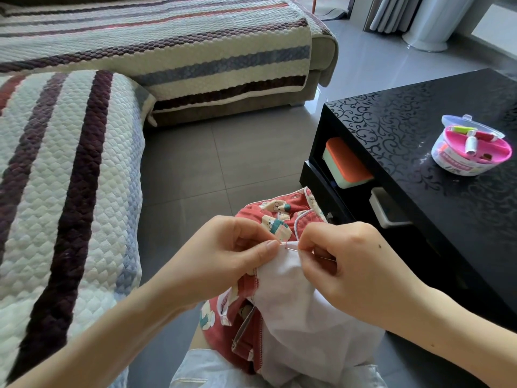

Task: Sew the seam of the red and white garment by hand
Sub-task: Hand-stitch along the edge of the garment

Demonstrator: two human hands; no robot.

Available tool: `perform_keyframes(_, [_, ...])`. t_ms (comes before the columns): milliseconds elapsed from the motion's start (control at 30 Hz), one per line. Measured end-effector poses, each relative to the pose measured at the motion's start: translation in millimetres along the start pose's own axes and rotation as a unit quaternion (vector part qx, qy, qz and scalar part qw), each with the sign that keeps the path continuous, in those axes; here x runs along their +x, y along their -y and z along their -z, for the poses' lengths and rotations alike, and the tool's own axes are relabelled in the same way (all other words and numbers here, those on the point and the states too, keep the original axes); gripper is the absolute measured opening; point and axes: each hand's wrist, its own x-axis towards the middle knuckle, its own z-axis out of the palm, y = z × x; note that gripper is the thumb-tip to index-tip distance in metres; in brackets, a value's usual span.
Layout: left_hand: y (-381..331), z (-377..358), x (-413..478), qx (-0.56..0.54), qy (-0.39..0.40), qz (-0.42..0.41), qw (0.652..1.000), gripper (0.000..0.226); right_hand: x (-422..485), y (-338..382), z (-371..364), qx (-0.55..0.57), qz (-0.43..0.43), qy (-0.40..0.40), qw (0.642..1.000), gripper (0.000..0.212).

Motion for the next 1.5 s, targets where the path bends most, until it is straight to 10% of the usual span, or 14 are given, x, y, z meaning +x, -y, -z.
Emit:
perform_keyframes(433, [-4,-3,3,0.02,-0.02,0.037,0.999,0.018,-1,-7,3,0.174,-0.052,0.01,0.983,0.011])
perform_keyframes(1133, [-5,-11,3,-0.15,0.027,0.06,0.986,0.019,-2,-12,-15,0.551,-0.176,0.058,0.814,0.006])
perform_keyframes(1500, [-8,-14,9,-0.154,-0.002,0.046,0.987,0.015,-6,-21,-16,0.44,-0.132,0.009,0.888,0.005])
